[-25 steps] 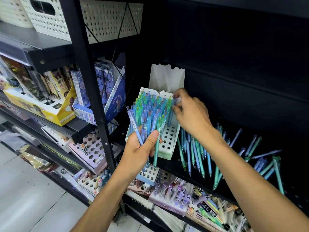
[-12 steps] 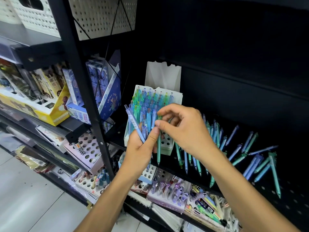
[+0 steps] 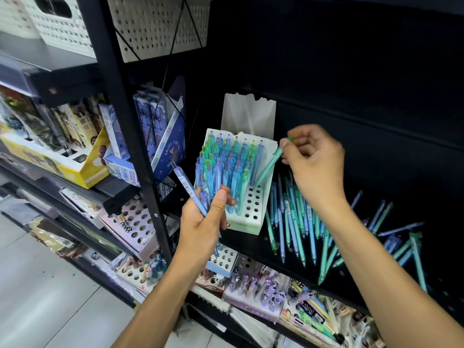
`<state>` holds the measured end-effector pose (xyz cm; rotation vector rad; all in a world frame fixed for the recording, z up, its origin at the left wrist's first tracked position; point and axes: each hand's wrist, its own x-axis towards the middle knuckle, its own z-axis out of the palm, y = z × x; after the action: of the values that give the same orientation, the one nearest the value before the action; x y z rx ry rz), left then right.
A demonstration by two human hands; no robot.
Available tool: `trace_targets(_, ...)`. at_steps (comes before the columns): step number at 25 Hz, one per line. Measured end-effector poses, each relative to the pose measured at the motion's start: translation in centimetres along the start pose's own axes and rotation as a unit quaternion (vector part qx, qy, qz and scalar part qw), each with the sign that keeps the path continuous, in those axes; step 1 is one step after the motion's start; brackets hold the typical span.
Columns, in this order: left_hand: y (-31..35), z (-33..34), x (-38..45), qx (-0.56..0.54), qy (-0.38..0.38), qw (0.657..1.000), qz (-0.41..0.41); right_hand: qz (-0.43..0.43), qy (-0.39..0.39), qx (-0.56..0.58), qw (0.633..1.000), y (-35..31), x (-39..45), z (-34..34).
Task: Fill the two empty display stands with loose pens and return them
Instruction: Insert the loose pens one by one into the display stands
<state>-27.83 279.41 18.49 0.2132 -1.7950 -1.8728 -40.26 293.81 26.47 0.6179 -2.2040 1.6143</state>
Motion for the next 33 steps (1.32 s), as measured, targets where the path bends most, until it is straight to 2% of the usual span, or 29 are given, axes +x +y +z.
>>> trace_targets(5,0.1,-0.1,-0.1,0.013,-0.005,1.0,-0.006,-0.004,-0.022,-0.021,1.0,1.5,0.1,1.1)
trace_targets(12,-0.3,0.2,-0.1,0.041,-0.013,0.999,-0.005,-0.027,-0.053,-0.059,0.997,0.3,0.7,1.8)
trace_targets(16,-0.3,0.4,0.0,0.035,-0.018,0.999,-0.003,-0.074,-0.076,-0.123,0.987,0.1,0.6,2.1)
trace_targets(19,-0.3,0.4,0.1,0.032,-0.02,0.999,-0.005,-0.05,-0.081,-0.148,0.984,0.2,0.9,2.1)
trace_targets(24,-0.6,0.7,0.1,0.024,-0.031,0.999,-0.004,-0.019,-0.164,-0.223,0.961,0.2,1.1,2.5)
trace_targets(26,-0.7,0.7,0.1,0.023,-0.038,0.999,-0.003,-0.045,-0.123,-0.26,0.957,-0.4,0.6,2.2)
trace_targets(28,-0.7,0.8,0.2,0.012,-0.049,0.999,-0.001,-0.087,-0.085,-0.19,0.974,-1.0,-0.8,1.8)
trace_targets(29,-0.7,0.9,0.2,0.004,-0.055,0.998,0.001,-0.079,-0.114,-0.106,0.985,-1.4,-1.7,1.6)
trace_targets(31,-0.5,1.2,0.1,-0.008,-0.067,0.998,0.01,-0.02,-0.209,0.021,0.977,-2.0,-3.2,1.3)
trace_targets(33,-0.3,1.6,0.0,-0.006,-0.08,0.997,0.021,0.005,-0.223,0.045,0.974,-1.7,-3.7,1.0)
